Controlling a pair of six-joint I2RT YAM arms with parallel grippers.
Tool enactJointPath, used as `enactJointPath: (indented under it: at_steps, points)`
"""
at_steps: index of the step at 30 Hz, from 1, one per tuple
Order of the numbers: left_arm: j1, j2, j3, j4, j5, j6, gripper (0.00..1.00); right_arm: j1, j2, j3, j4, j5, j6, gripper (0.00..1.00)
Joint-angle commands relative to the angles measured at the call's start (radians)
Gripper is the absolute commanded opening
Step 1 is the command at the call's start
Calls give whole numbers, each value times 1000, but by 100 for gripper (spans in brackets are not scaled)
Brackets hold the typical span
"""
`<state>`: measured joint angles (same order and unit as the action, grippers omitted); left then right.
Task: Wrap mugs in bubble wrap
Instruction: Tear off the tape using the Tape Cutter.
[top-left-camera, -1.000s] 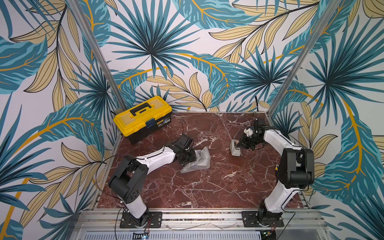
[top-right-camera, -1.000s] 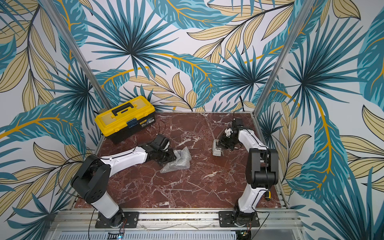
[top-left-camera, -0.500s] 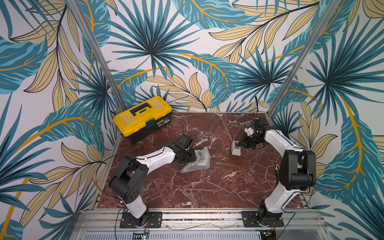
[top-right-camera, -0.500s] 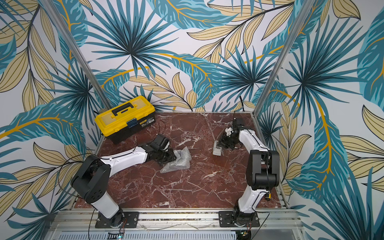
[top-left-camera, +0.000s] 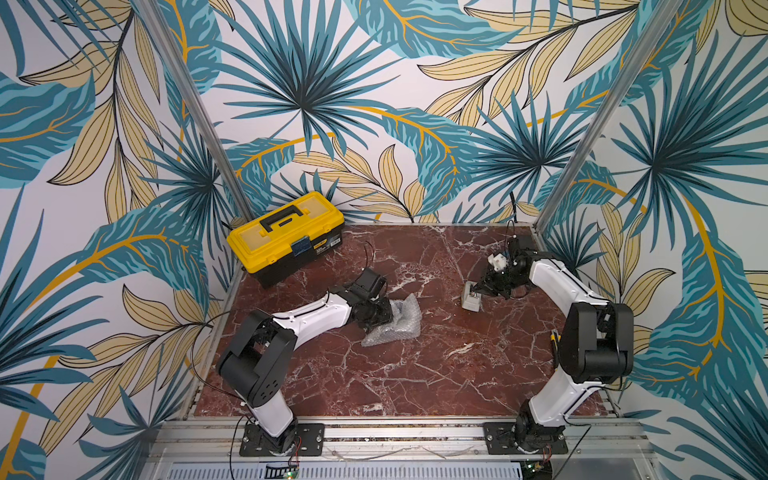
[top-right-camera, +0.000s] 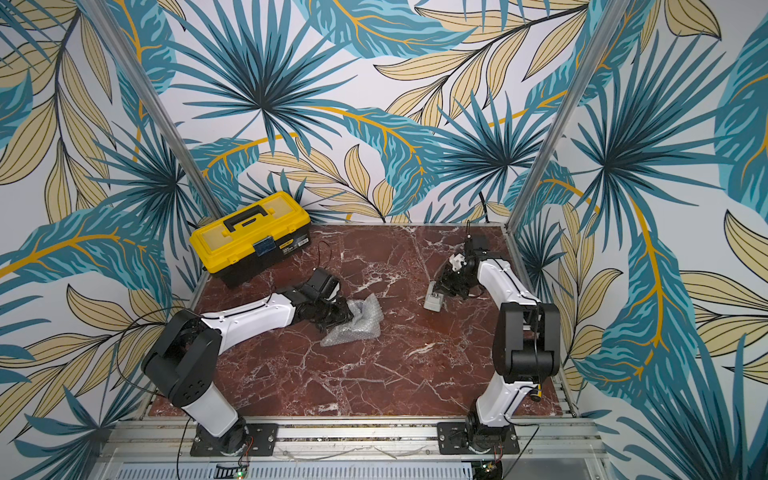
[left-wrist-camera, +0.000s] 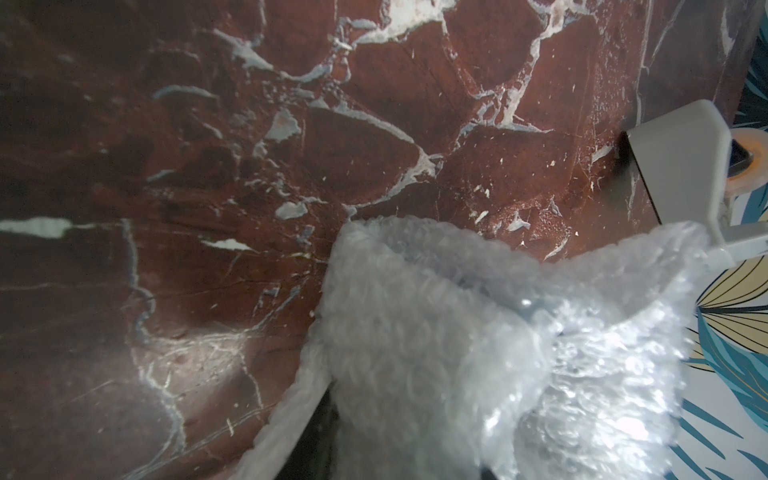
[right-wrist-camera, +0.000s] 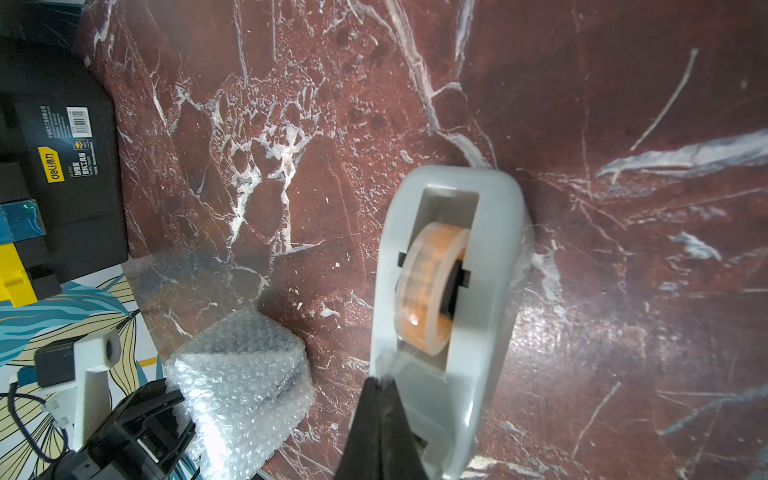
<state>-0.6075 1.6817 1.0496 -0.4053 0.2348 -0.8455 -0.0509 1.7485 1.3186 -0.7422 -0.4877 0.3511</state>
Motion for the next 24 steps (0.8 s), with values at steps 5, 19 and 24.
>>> enactJointPath:
  at_steps: [5,19,24]
  points:
    - [-12,16,-8,-7,15,-1,33,10,-70,-33,-21,-27,-10,0]
    - [-12,10,-10,-7,15,0,33,14,-101,-54,-25,-20,-11,0]
    - [-12,11,-10,-6,15,2,33,19,-117,-64,-30,-14,-9,0]
